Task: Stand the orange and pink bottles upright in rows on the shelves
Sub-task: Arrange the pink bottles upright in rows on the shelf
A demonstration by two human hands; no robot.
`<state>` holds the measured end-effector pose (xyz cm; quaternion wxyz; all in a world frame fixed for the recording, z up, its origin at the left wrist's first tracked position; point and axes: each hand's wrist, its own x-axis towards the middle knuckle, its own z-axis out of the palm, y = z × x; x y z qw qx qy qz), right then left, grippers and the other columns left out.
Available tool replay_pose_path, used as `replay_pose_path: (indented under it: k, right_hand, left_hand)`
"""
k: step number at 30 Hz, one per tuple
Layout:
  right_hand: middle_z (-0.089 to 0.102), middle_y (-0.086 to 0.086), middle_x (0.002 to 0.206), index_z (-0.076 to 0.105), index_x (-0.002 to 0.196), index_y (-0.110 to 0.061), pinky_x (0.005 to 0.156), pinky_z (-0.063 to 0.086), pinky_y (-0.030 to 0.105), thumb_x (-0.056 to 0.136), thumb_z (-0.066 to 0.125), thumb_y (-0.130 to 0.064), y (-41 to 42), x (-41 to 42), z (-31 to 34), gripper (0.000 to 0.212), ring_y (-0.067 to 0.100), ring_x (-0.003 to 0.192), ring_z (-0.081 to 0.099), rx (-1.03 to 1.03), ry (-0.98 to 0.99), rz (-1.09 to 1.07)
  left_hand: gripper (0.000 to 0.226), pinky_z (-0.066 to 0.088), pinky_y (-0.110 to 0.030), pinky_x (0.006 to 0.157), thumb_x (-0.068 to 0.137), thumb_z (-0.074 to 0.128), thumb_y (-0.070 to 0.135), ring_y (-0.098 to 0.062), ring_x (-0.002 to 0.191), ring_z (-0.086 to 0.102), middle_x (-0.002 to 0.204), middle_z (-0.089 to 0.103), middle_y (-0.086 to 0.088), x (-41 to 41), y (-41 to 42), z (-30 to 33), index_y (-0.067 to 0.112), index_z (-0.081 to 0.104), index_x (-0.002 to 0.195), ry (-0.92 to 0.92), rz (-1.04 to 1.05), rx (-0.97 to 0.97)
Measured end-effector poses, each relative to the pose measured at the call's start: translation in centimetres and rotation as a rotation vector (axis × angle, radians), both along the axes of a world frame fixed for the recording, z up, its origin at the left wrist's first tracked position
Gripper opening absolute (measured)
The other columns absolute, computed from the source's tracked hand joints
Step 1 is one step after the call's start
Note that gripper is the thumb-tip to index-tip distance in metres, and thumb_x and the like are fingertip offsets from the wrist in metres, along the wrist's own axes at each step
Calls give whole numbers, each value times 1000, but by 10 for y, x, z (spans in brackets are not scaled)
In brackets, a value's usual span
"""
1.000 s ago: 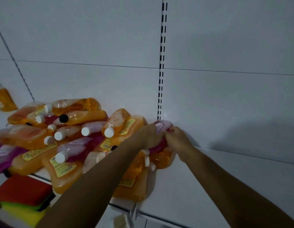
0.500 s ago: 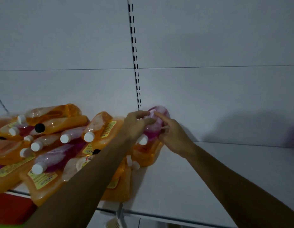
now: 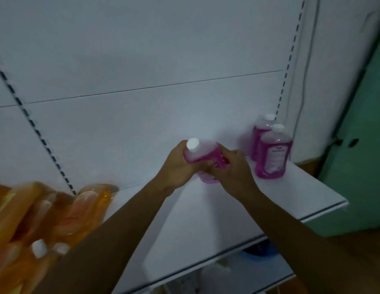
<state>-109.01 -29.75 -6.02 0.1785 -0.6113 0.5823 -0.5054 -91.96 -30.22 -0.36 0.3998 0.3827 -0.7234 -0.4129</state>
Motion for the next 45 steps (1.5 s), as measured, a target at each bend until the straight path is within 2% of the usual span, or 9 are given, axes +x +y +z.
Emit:
replay_pose_path:
  k: [6, 11, 13, 15, 22, 26, 31, 38, 45]
  right_hand:
    - [62, 6, 110, 51, 132, -29, 87, 56, 35, 67, 65, -76, 35, -72, -22, 81, 19, 100, 63, -2, -34, -111]
    - [63, 2, 104, 55, 128, -26, 85, 54, 24, 68, 71, -64, 60, -123, -29, 73, 11, 98, 61, -16, -21, -217]
    - [61, -5, 95, 58, 118, -23, 76, 45, 7, 74, 78, -41, 70, -145, -26, 51, -4, 91, 58, -35, -23, -261]
    - [58, -1, 97, 57, 125, -22, 77, 41, 11, 76, 78, -29, 77, -165, -21, 54, 2, 91, 55, -72, -4, -314]
    - [59, 1, 100, 60, 120, -17, 71, 43, 12, 80, 76, -31, 81, -215, -31, 45, 16, 92, 59, -6, -24, -418]
    - [65, -2, 100, 61, 118, -15, 65, 44, 4, 82, 75, -27, 74, -228, -36, 40, 9, 89, 63, 31, -72, -415]
    - [63, 0, 105, 58, 114, -20, 85, 55, 37, 79, 76, -27, 64, -229, -50, 40, 17, 98, 61, 101, -67, -489]
    - [50, 0, 93, 44, 89, -22, 68, 45, 31, 85, 70, -23, 88, -175, -48, 26, 19, 84, 54, 1, -42, -647]
    - [57, -1, 119, 54, 123, -20, 89, 49, 35, 92, 61, -38, 72, -67, -34, 37, 11, 102, 55, 114, 132, -266]
  left_hand:
    - [78, 56, -40, 88, 51, 79, 60, -14, 98, 66, 107, 70, 6, -85, -1, -20, 23, 62, 117, -117, -50, -63]
    - [71, 56, -37, 90, 61, 82, 52, -12, 102, 64, 115, 67, 7, -147, -2, -25, 23, 59, 123, -157, -130, -114]
    - [72, 54, -35, 93, 65, 81, 51, -14, 105, 63, 119, 65, 6, -175, 1, -26, 24, 56, 127, -159, -135, -146]
    - [76, 53, -31, 93, 65, 80, 55, -15, 106, 61, 121, 65, 5, -200, 3, -24, 23, 55, 130, -147, -129, -166]
    - [59, 47, -25, 96, 76, 78, 39, -10, 103, 58, 118, 66, -1, -257, 3, -33, 15, 60, 127, -155, -95, -225]
    - [57, 46, -40, 103, 82, 72, 41, -20, 112, 60, 124, 65, -3, -275, -1, -37, 16, 58, 132, -241, -43, -278]
    - [48, 45, -30, 99, 89, 67, 34, -21, 108, 62, 121, 65, -5, -273, 3, -40, 12, 56, 130, -281, -16, -379]
    - [45, 56, -42, 88, 88, 67, 35, -20, 98, 67, 125, 65, -2, -228, 10, -30, 18, 58, 129, -269, 78, -486]
    - [55, 34, -39, 112, 92, 55, 51, -18, 132, 45, 146, 47, 5, -98, 17, -15, 27, 45, 141, -509, 208, -396]
